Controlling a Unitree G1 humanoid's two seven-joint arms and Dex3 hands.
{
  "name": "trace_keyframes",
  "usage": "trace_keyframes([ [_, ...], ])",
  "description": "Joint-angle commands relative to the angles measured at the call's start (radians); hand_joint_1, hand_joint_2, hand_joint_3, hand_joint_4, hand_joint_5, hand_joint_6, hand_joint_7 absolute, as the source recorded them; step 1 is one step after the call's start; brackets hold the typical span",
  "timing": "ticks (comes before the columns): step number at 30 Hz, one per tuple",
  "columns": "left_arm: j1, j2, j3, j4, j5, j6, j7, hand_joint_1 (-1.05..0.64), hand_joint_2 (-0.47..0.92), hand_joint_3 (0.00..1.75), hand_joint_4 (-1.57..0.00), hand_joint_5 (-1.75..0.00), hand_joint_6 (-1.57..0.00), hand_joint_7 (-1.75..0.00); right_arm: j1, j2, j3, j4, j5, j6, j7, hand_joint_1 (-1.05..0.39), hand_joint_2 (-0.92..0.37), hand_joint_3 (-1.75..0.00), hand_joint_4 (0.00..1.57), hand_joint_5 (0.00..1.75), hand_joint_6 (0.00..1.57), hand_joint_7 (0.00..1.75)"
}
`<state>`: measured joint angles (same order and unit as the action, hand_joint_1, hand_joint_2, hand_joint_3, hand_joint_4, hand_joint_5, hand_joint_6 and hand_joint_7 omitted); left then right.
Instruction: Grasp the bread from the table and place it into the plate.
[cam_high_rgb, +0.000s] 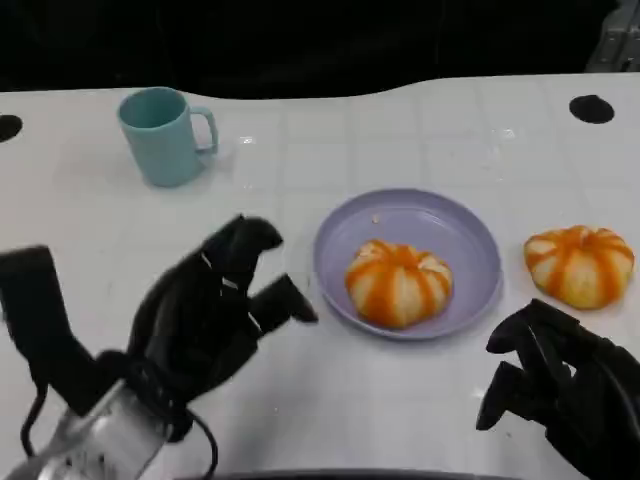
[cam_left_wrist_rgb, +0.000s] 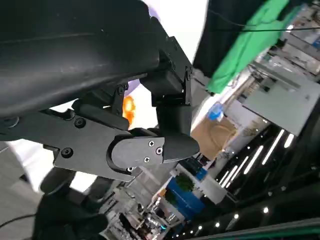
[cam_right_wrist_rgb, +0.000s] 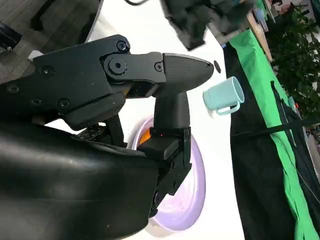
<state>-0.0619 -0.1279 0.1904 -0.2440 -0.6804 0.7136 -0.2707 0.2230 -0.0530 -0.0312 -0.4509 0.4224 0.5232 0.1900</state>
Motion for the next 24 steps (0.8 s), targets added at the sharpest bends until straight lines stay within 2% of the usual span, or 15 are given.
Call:
trace_keyframes([
  [1,0.051,0.011,-0.013,-0.037,-0.004,-0.016,0.026,-0.58,0.92,0.41,-0.78,-1.75,-0.55,-1.73,0.003,-0.014,-0.013,-0.009,0.009,0.003,0.002,-0.44,-0.92,-0.42,0.62,1.75,0.47,1.62],
  [9,0.145,0.003,-0.038,-0.060,0.003,-0.043,0.062,-0.55,0.92,0.49,-0.83,-1.75,-0.58,-1.75,0.005,-0.013,-0.011,-0.016,0.006,0.002,-0.004,-0.44,-0.92,-0.43,0.62,1.75,0.47,1.62],
  [24,0.180,0.033,-0.074,-0.034,0.045,-0.101,0.071,-0.55,0.92,0.46,-0.85,-1.75,-0.62,-1.75,0.009,-0.013,-0.025,-0.027,0.017,0.019,-0.007,-0.44,-0.92,-0.40,0.62,1.75,0.48,1.61],
])
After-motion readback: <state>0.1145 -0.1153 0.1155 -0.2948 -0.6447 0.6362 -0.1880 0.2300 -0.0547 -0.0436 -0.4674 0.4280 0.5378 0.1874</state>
